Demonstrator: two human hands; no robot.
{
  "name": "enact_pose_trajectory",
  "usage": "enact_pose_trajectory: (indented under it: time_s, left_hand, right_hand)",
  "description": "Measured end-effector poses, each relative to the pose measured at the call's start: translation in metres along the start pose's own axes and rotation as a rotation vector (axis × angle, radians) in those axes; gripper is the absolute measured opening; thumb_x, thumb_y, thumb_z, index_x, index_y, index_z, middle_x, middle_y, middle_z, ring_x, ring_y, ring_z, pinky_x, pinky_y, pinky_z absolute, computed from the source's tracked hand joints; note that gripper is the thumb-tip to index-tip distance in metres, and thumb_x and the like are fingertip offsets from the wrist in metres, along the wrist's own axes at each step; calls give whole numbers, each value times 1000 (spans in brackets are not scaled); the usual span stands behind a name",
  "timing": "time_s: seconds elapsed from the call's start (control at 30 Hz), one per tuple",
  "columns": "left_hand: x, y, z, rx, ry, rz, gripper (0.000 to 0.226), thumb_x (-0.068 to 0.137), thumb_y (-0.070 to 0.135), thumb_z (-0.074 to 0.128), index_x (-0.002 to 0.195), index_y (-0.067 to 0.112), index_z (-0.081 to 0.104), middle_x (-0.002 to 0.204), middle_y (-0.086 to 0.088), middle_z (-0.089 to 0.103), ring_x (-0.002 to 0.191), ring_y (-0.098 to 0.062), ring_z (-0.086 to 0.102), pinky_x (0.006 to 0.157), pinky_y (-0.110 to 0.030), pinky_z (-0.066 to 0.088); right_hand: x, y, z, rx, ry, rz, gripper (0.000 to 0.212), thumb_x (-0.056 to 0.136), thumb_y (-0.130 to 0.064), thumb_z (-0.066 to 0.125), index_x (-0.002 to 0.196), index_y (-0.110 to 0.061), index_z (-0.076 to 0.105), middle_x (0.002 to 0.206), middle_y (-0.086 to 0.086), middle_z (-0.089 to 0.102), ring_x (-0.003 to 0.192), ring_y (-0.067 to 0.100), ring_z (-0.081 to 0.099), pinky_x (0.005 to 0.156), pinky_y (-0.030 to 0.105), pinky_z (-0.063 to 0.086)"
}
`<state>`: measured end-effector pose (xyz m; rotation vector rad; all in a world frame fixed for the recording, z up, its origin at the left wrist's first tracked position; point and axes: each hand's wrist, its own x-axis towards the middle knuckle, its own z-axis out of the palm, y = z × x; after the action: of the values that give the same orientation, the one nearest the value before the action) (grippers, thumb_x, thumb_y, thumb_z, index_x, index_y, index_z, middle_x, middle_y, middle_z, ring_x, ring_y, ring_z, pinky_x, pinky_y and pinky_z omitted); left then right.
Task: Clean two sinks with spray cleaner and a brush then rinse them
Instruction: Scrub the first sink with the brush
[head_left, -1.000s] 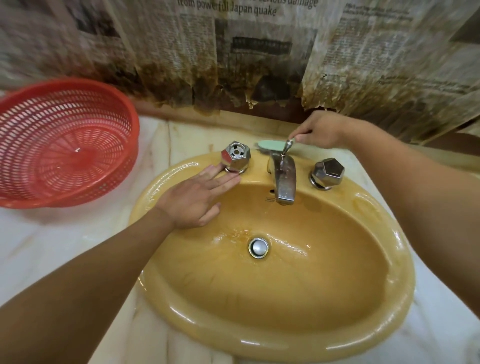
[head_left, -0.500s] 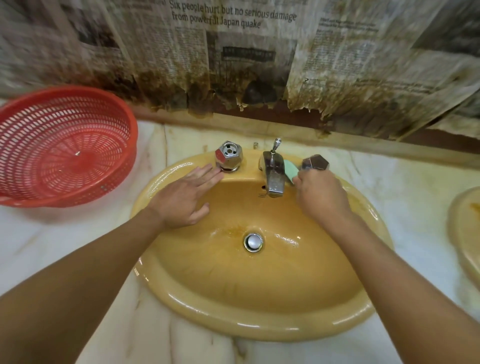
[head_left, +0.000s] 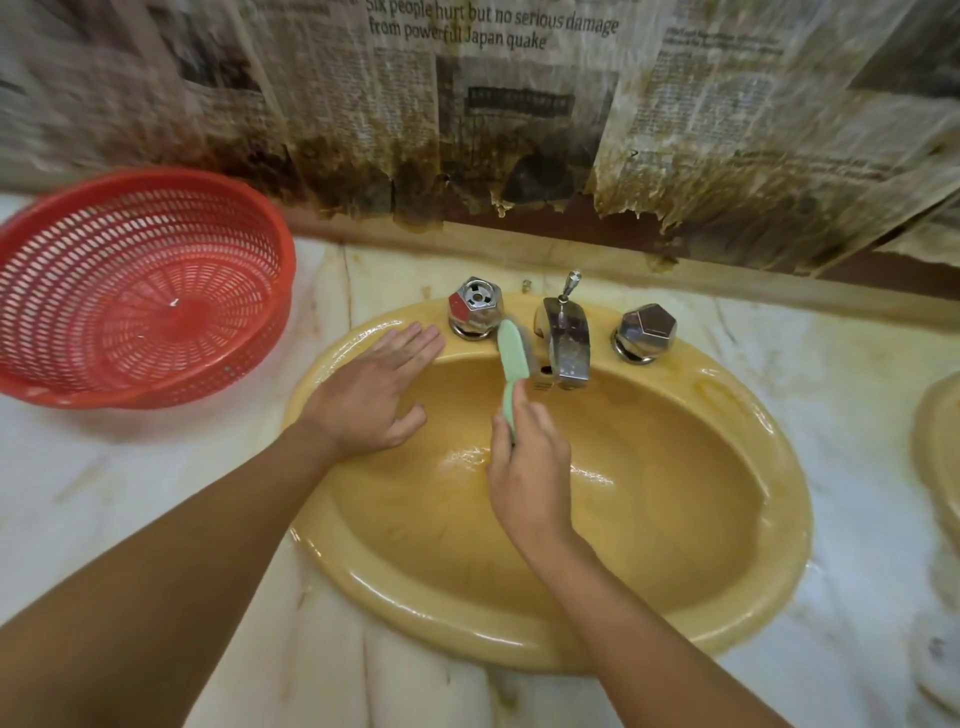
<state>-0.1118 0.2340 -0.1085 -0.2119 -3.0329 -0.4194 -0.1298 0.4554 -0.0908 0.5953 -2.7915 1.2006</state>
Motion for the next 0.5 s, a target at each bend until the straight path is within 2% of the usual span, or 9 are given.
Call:
enact_pose_trajectory:
  time_s: [0.1, 0.17, 0.27, 0.33, 0.37, 0.43, 0.5]
  left_hand:
    - [0, 0, 1, -17, 22, -7, 79, 87, 41, 41, 157, 6, 31, 164, -11, 28, 153, -24, 19, 126, -27, -2]
    - [0, 0, 2, -21, 30, -2, 78, 87, 40, 42, 157, 6, 31, 163, -11, 29, 153, -24, 20, 126, -27, -1]
    - [0, -1, 2, -30, 33, -4, 79, 87, 40, 43, 157, 6, 32, 163, -11, 29, 153, -24, 20, 126, -27, -1]
    - [0, -1, 2, -36, 33, -7, 79, 87, 40, 43, 157, 6, 31, 164, -11, 28, 154, -24, 20, 126, -28, 0]
    - [1, -1, 2, -35, 31, -10, 79, 87, 41, 42, 157, 6, 31, 164, -11, 28, 154, -24, 19, 126, -28, 0]
    - [1, -1, 2, -29, 24, -12, 79, 87, 41, 41, 157, 6, 31, 164, -11, 27, 154, -24, 19, 126, -29, 0]
    - [1, -2, 2, -25, 21, -9, 79, 87, 41, 41, 157, 6, 30, 164, -11, 27, 154, -24, 18, 126, -29, 1]
  right_hand:
    - [30, -15, 20, -34, 77, 73, 48, 104, -19, 47, 149, -4, 43, 94, 11, 63, 81, 29, 58, 66, 30, 32]
    - [53, -24, 24, -15, 106, 177, 47, 105, -22, 45, 149, -6, 42, 95, 11, 70, 86, 31, 63, 71, 34, 38]
    - [74, -37, 27, 63, 141, 304, 38, 106, -23, 41, 137, -5, 53, 85, 7, 73, 83, 31, 67, 67, 30, 35]
    - [69, -45, 26, 261, 170, 396, 35, 106, -25, 38, 129, -7, 59, 74, 1, 70, 70, 31, 68, 64, 30, 36]
    - [59, -51, 23, 431, 183, 459, 33, 106, -26, 38, 123, -10, 61, 69, -2, 66, 58, 29, 65, 58, 29, 40]
    - [37, -61, 17, 734, 185, 589, 27, 107, -24, 39, 107, -12, 63, 64, -2, 57, 38, 22, 53, 40, 26, 38]
    - [28, -70, 11, 932, 182, 680, 24, 107, -23, 41, 105, -15, 64, 63, 0, 52, 35, 18, 48, 34, 22, 34]
